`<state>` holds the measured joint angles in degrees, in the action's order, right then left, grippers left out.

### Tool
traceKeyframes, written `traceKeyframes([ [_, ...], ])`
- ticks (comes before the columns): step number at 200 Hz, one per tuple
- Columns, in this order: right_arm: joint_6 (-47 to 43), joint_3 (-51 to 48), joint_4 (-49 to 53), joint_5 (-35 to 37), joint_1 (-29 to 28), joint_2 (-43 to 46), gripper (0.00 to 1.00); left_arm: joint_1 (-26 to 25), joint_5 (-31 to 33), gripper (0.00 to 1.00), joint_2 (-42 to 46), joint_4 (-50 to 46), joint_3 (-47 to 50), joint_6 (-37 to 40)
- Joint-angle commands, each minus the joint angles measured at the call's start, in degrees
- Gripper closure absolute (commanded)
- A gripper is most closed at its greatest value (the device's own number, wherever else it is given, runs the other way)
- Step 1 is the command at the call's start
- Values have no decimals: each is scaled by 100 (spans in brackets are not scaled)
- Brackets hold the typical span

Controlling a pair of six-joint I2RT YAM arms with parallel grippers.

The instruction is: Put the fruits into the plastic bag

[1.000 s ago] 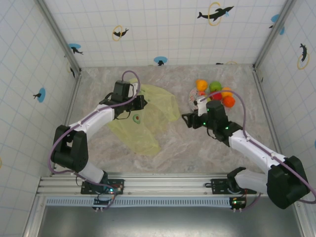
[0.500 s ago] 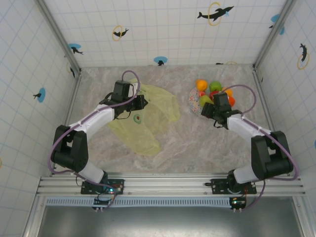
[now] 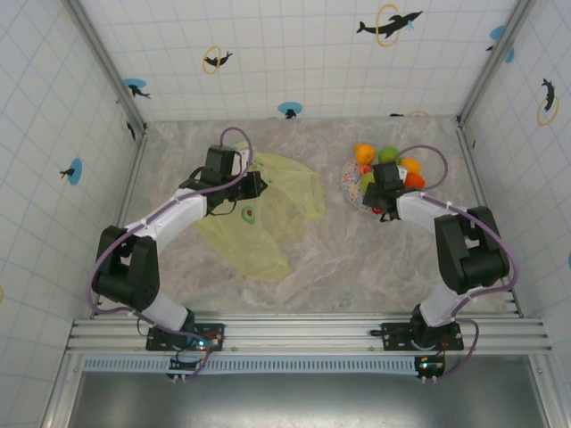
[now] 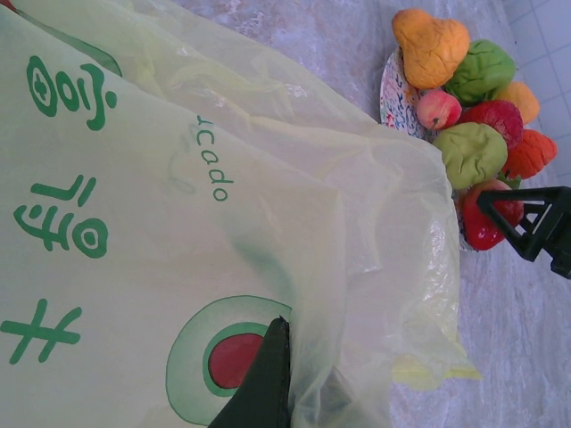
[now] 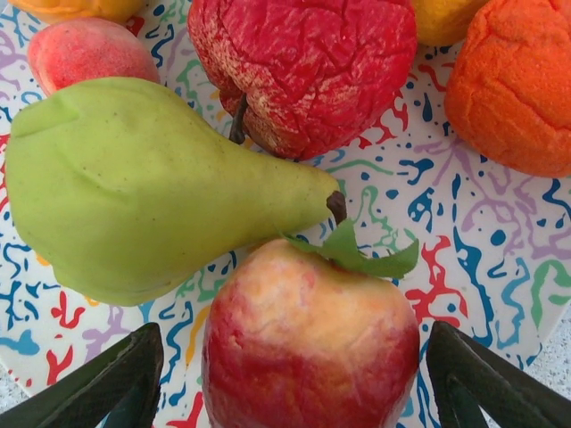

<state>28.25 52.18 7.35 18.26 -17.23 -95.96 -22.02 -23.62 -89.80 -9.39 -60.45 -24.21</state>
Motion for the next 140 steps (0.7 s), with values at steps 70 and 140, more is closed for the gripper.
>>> traceKeyframes([
  [70,-56,213,-27,481,-35,-386,25,31,-81,100,16,-34,-110,134],
  [140,-305,80,-70,412,-14,-110,43,31,-87,100,29,-63,-133,145],
])
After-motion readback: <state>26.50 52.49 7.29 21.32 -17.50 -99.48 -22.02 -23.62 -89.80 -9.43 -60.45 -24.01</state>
